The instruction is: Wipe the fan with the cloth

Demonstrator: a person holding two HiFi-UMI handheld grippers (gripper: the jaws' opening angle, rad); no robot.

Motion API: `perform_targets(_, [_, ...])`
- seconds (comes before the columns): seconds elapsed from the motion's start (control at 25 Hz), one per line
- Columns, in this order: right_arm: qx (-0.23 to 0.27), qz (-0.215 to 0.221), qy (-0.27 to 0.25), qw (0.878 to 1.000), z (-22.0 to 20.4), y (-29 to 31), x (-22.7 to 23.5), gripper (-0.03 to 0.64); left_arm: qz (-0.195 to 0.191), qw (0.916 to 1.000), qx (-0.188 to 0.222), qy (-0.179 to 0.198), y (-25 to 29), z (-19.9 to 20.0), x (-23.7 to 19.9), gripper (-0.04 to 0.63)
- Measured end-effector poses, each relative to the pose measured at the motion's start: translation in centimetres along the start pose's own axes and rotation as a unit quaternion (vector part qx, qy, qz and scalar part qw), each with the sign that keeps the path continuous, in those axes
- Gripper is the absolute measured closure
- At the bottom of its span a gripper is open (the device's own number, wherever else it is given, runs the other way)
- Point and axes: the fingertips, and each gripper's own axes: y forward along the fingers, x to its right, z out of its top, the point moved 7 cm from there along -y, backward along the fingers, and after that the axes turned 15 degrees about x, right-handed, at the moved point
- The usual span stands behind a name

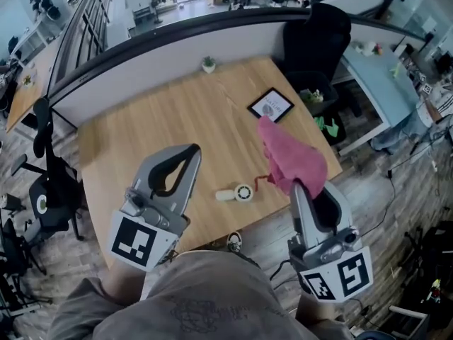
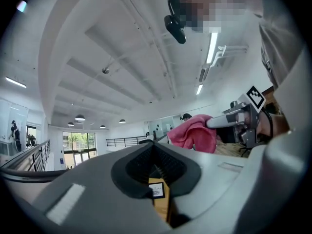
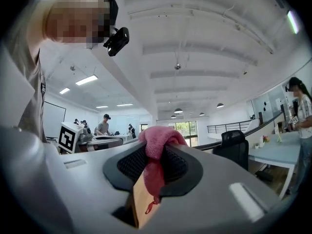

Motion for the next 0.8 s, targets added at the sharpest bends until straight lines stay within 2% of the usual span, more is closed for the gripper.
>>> perform_targets(0.16, [-0.016,-0.01,0.013,1.0,-1.1,-0.6,0.4,0.537,0.01,0.9998,0.0,-0.018,-0.5,-1.0,0.3,0.594])
perform_targets(0.32, [-0.039,-0.021,0.017,0.999,-2.7,-1.3,0.9,0.537,0.011,0.999,-0.041,-0.012,-0.9,-2.6,1.0,0.594])
perform_targets(0.8, [-0.044,-0.017,0.019,0.999,-2.8,-1.7,1.6,0.537,0.004,0.999,-0.043,-0.015,-0.3,-2.4,2.1,0.594])
